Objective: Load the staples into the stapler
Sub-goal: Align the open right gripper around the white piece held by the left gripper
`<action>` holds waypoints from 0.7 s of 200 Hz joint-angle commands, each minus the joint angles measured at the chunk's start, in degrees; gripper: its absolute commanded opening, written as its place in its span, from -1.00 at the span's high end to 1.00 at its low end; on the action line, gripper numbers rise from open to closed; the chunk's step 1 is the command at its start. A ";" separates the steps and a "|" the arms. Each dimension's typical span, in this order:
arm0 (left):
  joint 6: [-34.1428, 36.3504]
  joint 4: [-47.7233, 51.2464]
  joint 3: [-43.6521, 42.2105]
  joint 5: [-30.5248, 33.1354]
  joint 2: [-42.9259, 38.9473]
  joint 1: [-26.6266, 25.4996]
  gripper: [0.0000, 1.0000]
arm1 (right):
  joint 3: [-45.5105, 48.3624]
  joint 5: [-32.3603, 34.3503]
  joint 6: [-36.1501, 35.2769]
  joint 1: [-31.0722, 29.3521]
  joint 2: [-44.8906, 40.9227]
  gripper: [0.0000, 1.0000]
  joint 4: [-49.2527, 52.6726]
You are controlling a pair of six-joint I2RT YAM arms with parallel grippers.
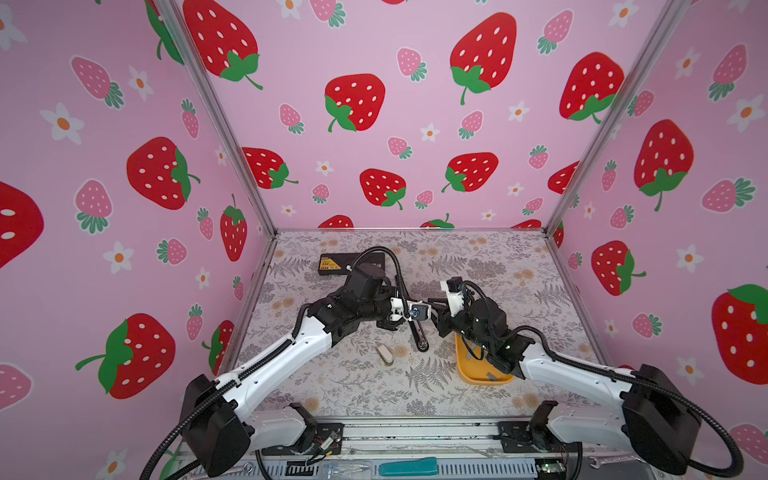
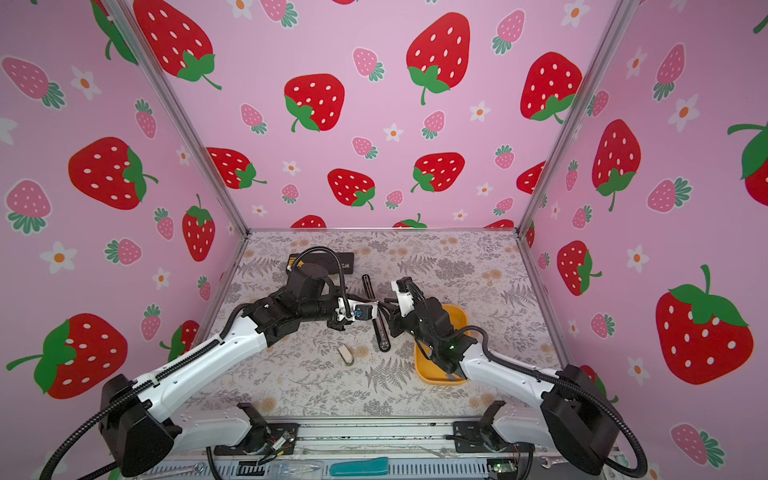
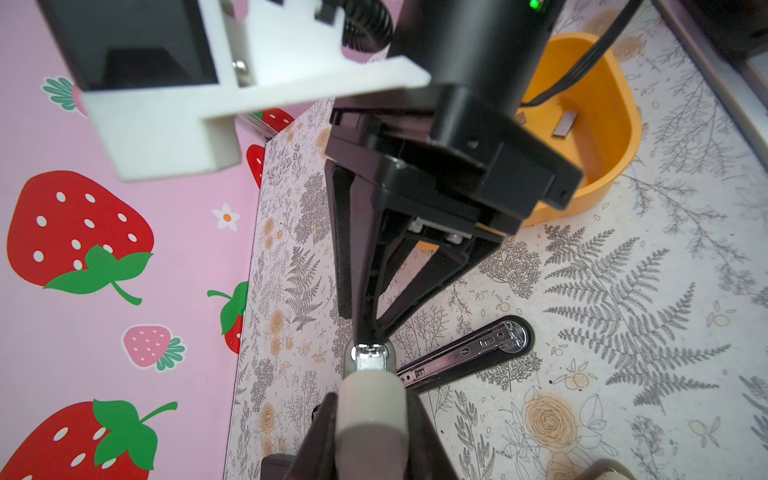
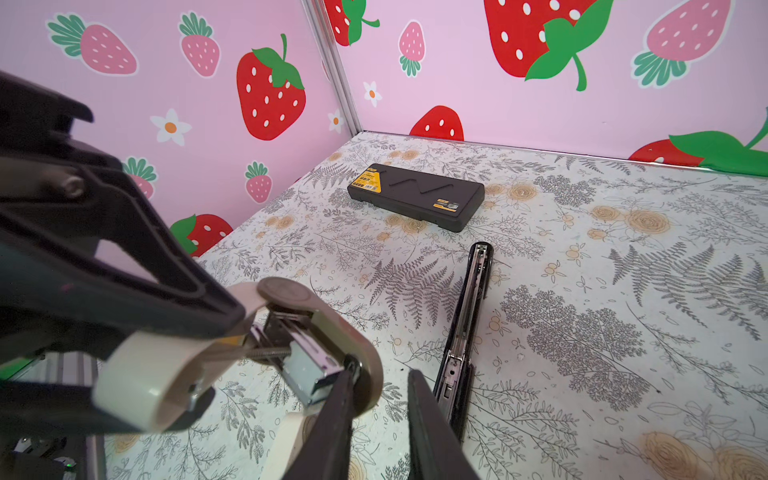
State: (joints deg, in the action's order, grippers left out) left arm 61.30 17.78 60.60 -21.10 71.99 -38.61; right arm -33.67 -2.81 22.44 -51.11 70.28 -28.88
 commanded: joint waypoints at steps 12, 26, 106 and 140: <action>-0.29 -3.34 1.50 -6.75 -1.23 -0.72 1.00 | -1.83 -1.56 0.04 -0.39 0.98 0.48 0.10; -0.30 -3.51 1.33 -7.21 -1.23 -0.68 1.00 | -2.10 -2.19 0.02 -0.41 1.48 0.48 0.14; -2.58 -3.91 1.90 -13.06 0.32 -1.29 1.00 | -2.45 -3.89 0.24 -0.39 2.27 0.47 -0.08; -3.07 -3.51 2.41 -14.03 0.88 -1.33 1.00 | -2.32 -3.77 0.06 -0.41 1.60 0.46 -0.10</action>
State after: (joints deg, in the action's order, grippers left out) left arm 58.87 15.16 60.64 -30.96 72.18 -39.66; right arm -34.68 -5.87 22.46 -51.27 72.10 -27.31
